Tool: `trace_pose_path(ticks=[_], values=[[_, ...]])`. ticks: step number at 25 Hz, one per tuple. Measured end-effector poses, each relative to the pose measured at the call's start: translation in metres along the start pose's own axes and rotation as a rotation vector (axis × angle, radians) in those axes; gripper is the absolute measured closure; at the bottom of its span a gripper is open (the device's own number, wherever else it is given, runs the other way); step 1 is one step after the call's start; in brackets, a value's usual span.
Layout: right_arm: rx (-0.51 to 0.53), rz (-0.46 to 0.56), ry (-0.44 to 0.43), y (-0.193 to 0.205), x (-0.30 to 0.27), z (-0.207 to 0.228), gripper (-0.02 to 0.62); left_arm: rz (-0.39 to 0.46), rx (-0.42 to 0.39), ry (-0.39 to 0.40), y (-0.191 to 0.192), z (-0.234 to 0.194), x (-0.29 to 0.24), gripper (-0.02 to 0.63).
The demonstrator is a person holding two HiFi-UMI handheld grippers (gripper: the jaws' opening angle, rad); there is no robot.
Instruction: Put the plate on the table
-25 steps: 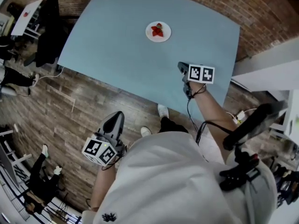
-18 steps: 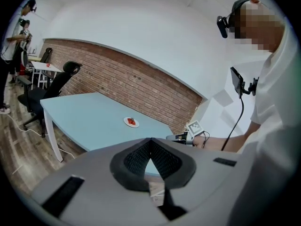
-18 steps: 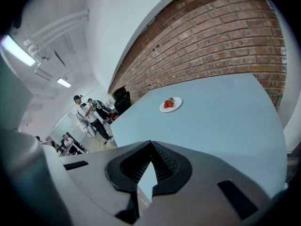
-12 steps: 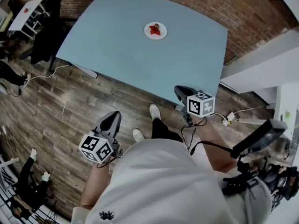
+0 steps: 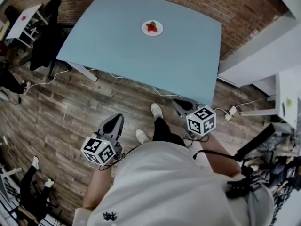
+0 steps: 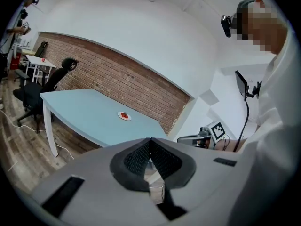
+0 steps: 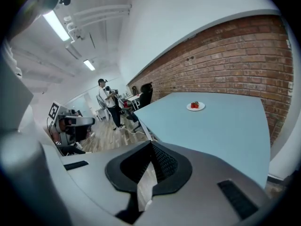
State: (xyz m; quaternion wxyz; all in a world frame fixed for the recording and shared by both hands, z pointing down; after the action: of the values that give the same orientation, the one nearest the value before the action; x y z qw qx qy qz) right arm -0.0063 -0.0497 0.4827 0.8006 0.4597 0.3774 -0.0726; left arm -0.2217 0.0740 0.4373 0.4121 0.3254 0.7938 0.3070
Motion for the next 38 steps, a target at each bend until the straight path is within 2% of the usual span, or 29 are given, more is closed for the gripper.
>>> trace_pose_path(ticks=[7, 20, 27, 38], values=[[0.089, 0.052, 0.005, -0.006, 0.010, -0.039, 0.588, -0.010, -0.013, 0.015, 0.005, 0.005, 0.014, 0.604], [0.140, 0.068, -0.058, -0.008, 0.025, -0.059, 0.588, -0.025, -0.015, 0.020, 0.016, 0.029, 0.009, 0.604], [0.152, 0.062, -0.060, -0.011, 0.025, -0.058, 0.588, -0.025, -0.010, 0.022, 0.017, 0.025, 0.008, 0.604], [0.174, 0.060, -0.065, -0.017, 0.017, -0.066, 0.588, -0.056, -0.066, 0.021, 0.024, 0.011, 0.006, 0.604]])
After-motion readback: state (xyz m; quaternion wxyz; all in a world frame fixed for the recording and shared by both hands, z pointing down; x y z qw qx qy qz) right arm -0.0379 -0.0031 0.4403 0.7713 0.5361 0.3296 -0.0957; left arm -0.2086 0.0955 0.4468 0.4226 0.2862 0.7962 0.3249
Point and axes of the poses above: the fingertips, and each gripper's own axes: x backward along the fingers, z to its right, y out of its underside, the point moved 2 cm from there along x, backward along the fingers, and after that the axes turned 11 degrees about -z, right-handed, at the moved point
